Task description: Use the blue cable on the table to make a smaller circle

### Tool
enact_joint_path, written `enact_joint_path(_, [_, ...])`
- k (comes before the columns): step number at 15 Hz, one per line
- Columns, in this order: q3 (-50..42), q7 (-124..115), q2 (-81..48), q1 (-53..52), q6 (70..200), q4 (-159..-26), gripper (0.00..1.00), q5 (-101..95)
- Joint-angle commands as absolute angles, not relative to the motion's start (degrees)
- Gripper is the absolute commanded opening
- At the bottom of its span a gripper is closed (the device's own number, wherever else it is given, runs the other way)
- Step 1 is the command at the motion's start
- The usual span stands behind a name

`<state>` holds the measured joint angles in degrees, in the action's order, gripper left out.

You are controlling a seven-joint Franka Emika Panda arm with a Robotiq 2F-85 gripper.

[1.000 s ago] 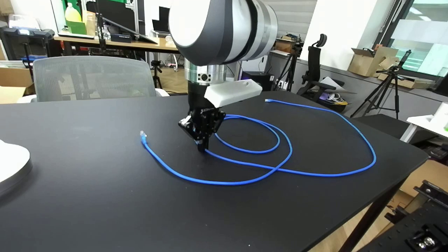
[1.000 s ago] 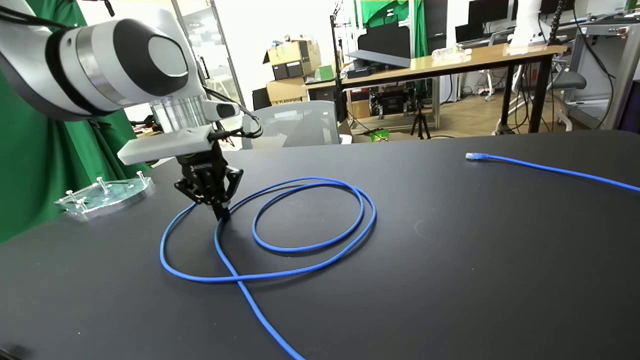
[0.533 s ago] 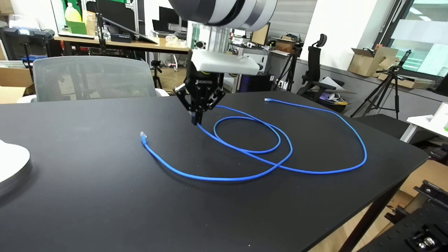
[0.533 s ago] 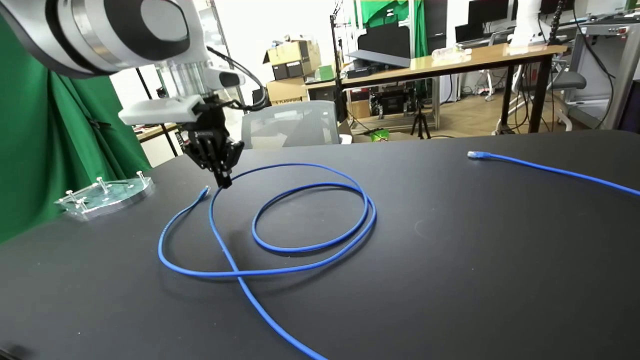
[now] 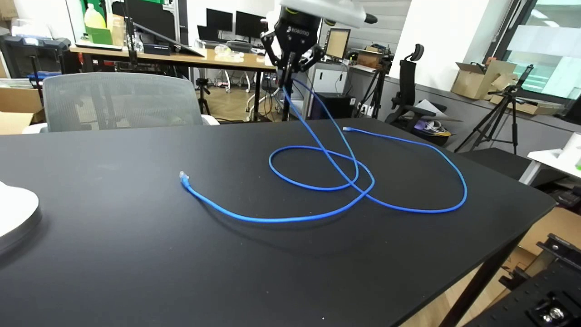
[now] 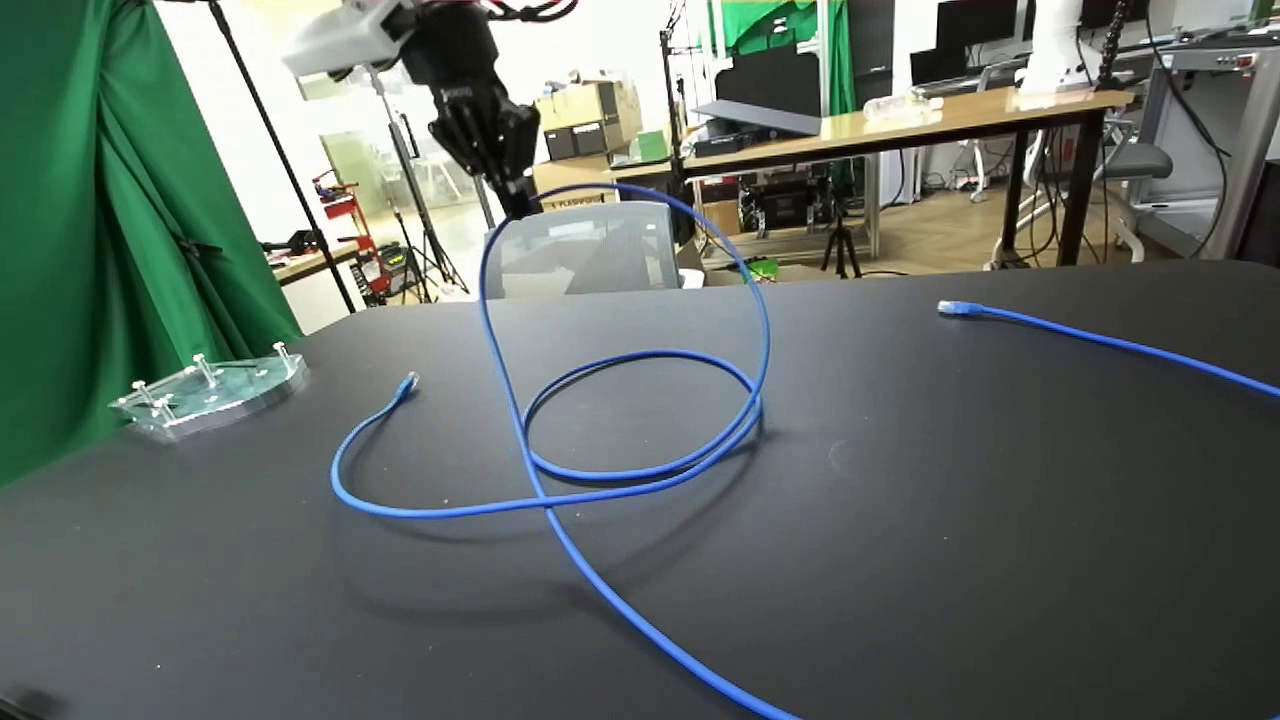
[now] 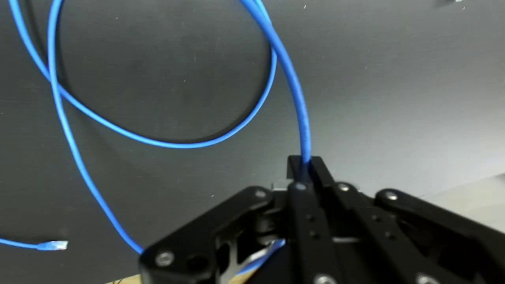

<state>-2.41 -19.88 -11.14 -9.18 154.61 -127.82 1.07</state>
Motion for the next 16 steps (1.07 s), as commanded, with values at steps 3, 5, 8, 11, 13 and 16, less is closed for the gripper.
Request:
enact_joint_path(3, [-7.72,-30.66,-5.83,-4.75,159.17,-133.7,0.02,-3.97])
enact_joint_path(5, [-9.68,-34.32,-5.41,-3.16,161.37,-136.23,0.02,-5.43])
enact_joint_path(8, [-12.92,-40.59,-6.04,-1.4,164.89,-139.65,0.02,-7.92])
enact_joint_path(11, [-17.06,-47.1,-8.14,-1.54,167.19,-141.87,0.02,-9.18])
enact_joint_path(13, [-18.68,-51.64,-10.48,-2.28,167.08,-142.0,0.02,-8.46])
enact_joint_path(16, [-18.12,-57.5,-13.75,-2.72,165.78,-141.31,0.02,-4.71])
